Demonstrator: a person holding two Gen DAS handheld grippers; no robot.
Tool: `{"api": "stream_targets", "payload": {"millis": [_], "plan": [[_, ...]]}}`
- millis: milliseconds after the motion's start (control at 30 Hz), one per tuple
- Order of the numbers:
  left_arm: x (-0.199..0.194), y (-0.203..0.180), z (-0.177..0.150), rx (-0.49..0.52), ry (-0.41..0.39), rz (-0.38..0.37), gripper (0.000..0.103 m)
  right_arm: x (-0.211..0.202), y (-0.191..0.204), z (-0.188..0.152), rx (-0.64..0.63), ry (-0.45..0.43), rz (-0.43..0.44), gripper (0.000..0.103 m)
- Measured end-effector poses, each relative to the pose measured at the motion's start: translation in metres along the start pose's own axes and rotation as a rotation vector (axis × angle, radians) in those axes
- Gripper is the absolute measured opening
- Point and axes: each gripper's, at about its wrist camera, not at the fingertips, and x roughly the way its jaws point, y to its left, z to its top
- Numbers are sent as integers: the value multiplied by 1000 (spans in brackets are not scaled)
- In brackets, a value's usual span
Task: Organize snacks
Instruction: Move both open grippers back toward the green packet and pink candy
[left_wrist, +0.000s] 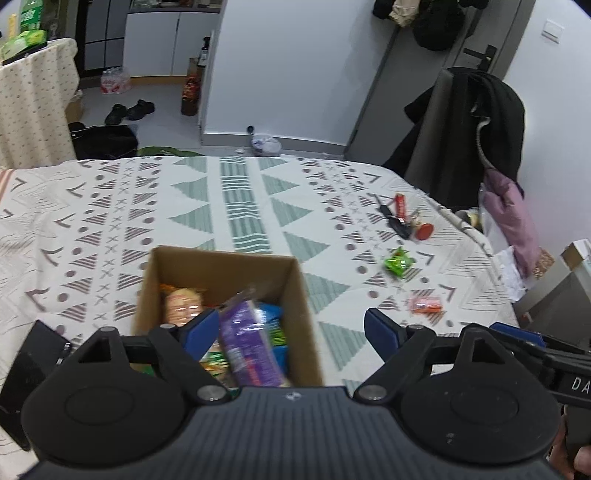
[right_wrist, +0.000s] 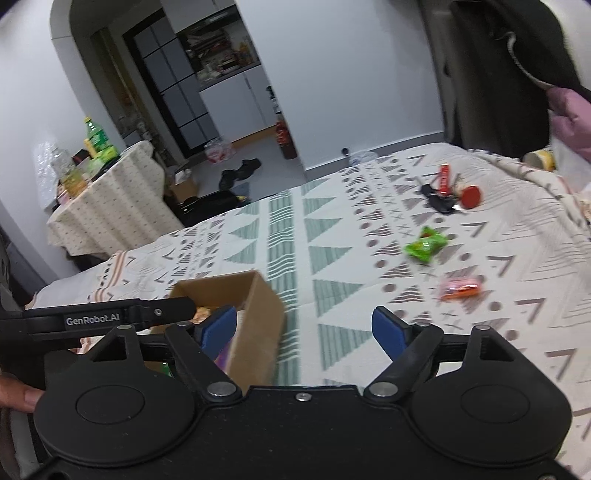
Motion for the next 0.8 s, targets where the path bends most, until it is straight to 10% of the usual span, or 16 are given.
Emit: {"api": "stream_targets", "payload": {"millis": [800], "plan": [[47, -61, 1, 50, 55, -52, 91, -8, -87, -8, 99, 6, -98, 91]]}}
